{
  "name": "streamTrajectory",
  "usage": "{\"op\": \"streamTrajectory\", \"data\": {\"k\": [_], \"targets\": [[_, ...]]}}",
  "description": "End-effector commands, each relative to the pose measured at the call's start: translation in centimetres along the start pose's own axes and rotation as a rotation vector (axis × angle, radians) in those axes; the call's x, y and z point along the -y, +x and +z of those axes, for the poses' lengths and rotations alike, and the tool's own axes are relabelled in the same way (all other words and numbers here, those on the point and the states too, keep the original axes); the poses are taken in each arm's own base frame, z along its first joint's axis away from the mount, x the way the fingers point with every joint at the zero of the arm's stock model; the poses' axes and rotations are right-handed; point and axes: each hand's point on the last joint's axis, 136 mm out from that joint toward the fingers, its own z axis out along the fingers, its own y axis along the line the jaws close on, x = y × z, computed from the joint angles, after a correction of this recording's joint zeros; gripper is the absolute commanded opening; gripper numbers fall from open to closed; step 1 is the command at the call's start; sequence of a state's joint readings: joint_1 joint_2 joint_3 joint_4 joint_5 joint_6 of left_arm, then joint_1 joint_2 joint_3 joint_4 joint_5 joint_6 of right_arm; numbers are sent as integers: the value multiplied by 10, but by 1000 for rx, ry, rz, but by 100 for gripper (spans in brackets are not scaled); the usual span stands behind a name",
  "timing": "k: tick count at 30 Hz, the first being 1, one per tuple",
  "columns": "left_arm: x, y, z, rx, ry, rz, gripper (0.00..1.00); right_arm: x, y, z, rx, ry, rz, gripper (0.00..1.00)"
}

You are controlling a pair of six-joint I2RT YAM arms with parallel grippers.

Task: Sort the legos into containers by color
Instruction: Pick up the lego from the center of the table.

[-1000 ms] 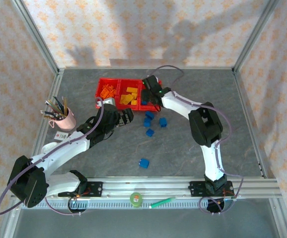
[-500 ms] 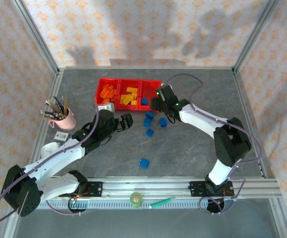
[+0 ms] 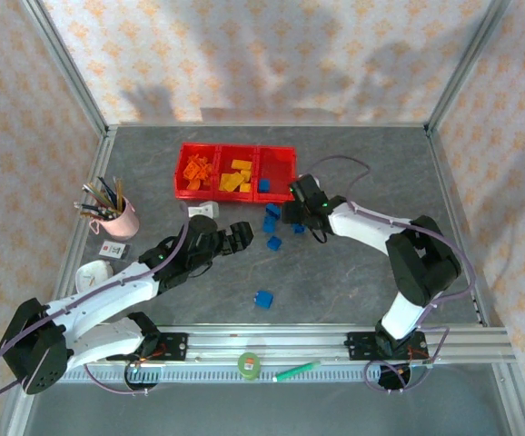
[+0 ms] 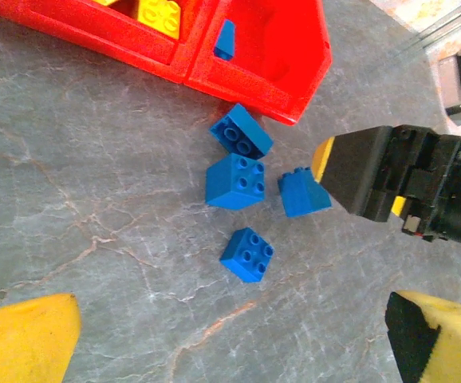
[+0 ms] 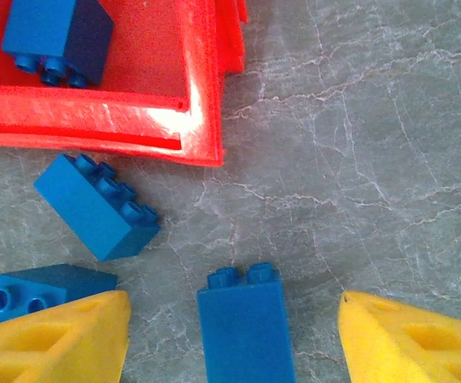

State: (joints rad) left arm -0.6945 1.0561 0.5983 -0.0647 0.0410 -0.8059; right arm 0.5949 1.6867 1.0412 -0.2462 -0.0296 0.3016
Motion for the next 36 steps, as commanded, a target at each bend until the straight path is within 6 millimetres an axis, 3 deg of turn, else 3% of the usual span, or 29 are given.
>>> {"op": "streamTrajectory", "data": {"k": [1, 11, 21, 30, 36], "targets": [[5, -1, 4, 22, 22, -29, 99, 6, 15, 11, -42, 31, -29, 68], [7, 2, 9, 18, 19, -29, 99, 5, 28, 30, -87, 58, -69, 57], [6, 3, 11, 13, 12, -22, 99, 7, 26, 29, -88, 76, -81, 40], [12, -5, 8, 28, 12, -1, 99, -9, -1, 2, -31, 16, -69, 27], [10, -17, 1, 68, -20, 28, 99, -28, -31, -20, 29, -48, -55, 27]]}}
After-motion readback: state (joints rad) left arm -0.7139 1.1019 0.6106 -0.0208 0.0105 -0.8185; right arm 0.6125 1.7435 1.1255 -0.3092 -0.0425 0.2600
